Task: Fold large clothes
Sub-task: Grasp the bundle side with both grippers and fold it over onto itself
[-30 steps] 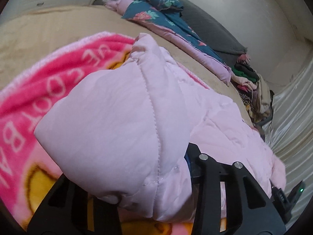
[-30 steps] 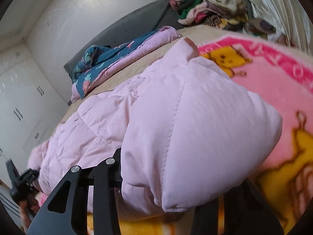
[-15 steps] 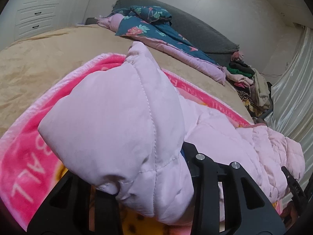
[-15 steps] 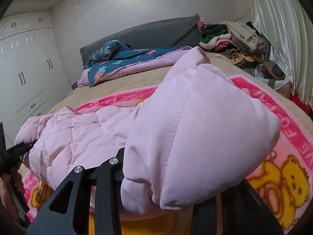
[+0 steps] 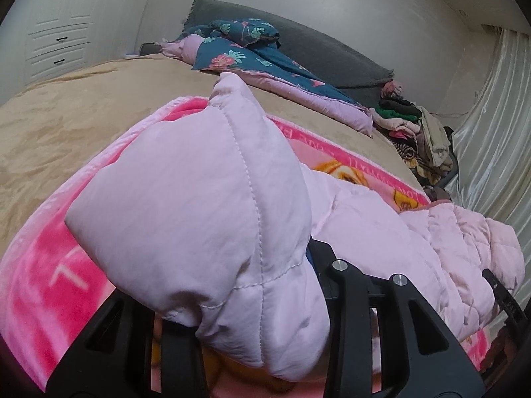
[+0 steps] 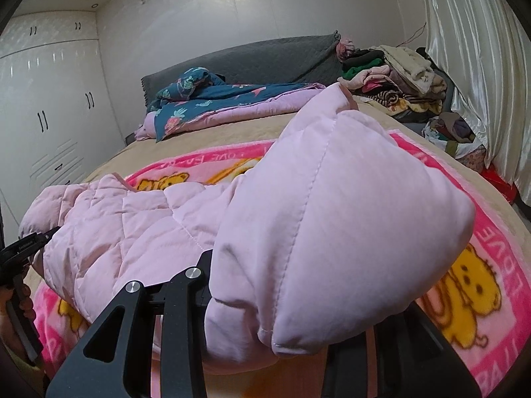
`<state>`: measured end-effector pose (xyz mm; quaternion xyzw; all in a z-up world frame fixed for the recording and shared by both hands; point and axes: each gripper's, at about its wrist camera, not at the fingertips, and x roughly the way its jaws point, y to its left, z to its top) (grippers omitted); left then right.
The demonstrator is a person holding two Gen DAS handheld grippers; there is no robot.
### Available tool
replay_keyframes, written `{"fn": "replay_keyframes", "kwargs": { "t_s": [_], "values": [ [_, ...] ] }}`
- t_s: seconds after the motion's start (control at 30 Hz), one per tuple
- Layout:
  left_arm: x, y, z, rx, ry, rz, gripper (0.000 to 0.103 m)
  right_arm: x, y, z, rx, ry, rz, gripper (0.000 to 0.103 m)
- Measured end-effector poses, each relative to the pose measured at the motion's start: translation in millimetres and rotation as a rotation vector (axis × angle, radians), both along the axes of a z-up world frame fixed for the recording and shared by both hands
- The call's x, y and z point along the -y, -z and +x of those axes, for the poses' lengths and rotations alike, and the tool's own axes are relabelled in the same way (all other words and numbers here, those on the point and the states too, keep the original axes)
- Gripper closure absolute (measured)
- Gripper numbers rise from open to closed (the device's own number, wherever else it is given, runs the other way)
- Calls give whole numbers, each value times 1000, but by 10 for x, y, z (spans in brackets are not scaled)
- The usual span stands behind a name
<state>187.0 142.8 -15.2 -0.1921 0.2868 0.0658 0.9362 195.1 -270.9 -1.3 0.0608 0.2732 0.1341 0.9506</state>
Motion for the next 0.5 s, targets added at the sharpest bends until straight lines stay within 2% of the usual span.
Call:
{"fn": "replay_keyframes", "kwargs": {
  "t_s": [0.5],
  "values": [
    [104, 58, -510, -35, 27, 74, 75, 67, 93, -594, -25, 11, -4, 70]
  ]
}}
